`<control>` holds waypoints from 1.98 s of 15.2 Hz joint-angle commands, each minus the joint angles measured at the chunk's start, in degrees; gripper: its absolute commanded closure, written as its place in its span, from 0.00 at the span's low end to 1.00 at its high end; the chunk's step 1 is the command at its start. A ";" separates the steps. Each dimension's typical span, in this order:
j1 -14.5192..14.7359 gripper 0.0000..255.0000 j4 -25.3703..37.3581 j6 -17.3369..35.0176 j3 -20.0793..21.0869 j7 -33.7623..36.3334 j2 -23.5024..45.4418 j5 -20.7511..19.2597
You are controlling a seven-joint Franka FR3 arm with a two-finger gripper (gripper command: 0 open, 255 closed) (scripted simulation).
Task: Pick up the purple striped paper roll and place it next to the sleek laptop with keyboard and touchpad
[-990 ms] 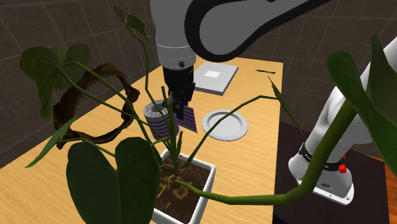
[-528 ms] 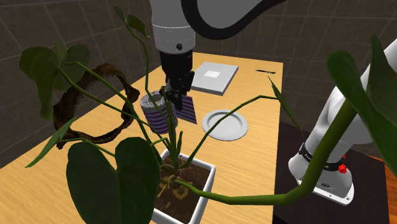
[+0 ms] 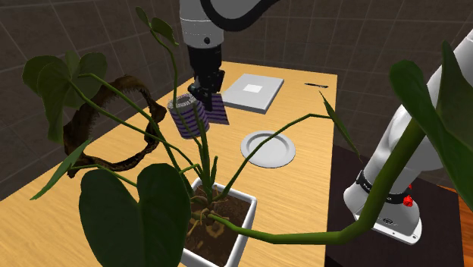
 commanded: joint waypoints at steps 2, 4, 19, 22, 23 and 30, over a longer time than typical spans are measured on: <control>-1.77 1.00 3.40 -0.23 -1.73 -2.85 3.41 -1.67; -2.78 1.00 5.93 -0.50 -2.69 -4.45 5.86 -2.73; -7.25 1.00 36.48 -8.15 -8.60 -15.07 29.81 -10.09; -7.15 1.00 46.77 -11.71 -9.65 -17.23 36.58 -11.45; -6.97 1.00 50.91 -13.24 -10.01 -18.00 39.19 -11.92; -5.89 1.00 67.08 -18.15 -11.46 -20.96 50.25 -13.52</control>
